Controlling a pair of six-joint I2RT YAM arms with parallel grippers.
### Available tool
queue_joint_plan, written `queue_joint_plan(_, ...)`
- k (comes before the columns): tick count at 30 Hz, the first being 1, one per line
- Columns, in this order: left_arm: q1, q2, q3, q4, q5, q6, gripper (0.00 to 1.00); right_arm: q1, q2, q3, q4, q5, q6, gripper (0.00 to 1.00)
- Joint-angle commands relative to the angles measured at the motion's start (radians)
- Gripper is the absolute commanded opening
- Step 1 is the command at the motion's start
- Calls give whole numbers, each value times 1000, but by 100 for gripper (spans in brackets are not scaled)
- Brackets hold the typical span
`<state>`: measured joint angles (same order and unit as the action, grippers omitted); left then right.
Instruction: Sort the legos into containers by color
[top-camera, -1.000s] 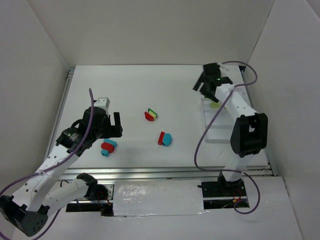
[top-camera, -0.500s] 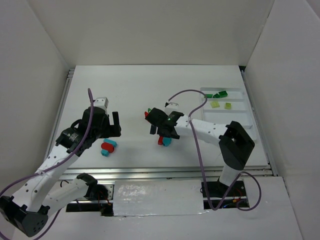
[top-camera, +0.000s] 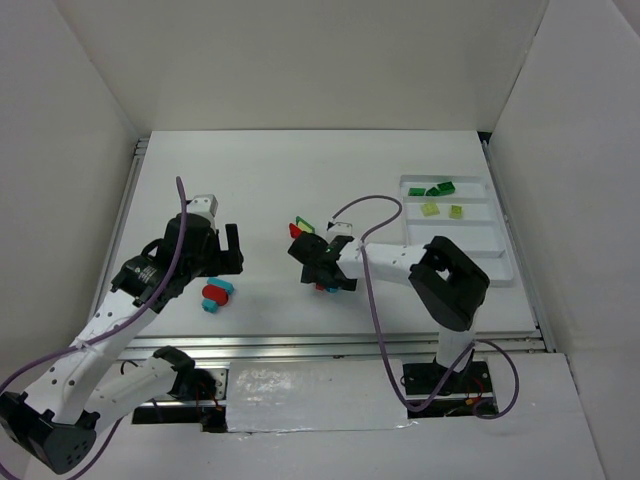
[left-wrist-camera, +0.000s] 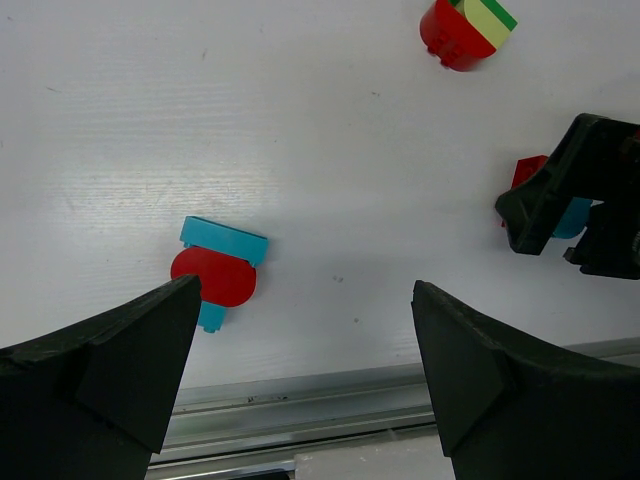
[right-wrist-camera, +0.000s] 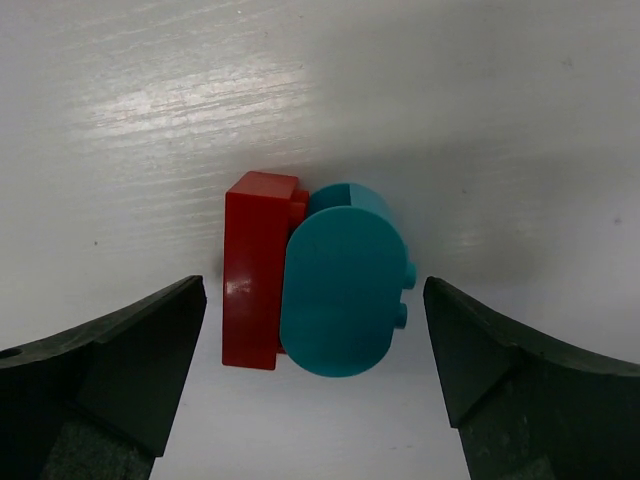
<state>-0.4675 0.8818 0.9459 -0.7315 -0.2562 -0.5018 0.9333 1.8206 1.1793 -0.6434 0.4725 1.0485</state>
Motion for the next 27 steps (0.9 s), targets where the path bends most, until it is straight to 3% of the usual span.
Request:
queue_joint_plan(1,4,-3,2,34,12,8,99,-17,35,-20,90,-11,-27,94)
queue_joint_plan(2,4,-3,1,34,12,8,99,-17,42,-21,93,-12,-34,89)
queue_joint_plan(3,3,0,1,32,12,8,99,-21,42,-27,105,-9,-41,75)
queue_joint_plan(7,4,6,2,34,14,8,99,-16,2,-81,168,-23,-83,51)
queue_joint_plan(9,4,13,5,30,11,6,99,-14,-29,-96,224,-46,-172,32)
queue_joint_plan(10,4,13,10,24,5,2,100,-2,-41,-119,272,-60,-245,0)
queue_joint_plan(13,6,19,39,4,5,-47,100,35,-142,-197,358,-57,-358,0)
queue_joint_plan(18,9,55,56,90,335,-187,100,127,-421,-331,571,-237,-606,0)
queue_joint_plan(20,7,57,44,147,472,-227,99,147,-484,-352,591,-285,-648,0)
queue_joint_plan(27,-5,88,-58,394,748,-395,98,222,-633,-302,582,-322,-699,0)
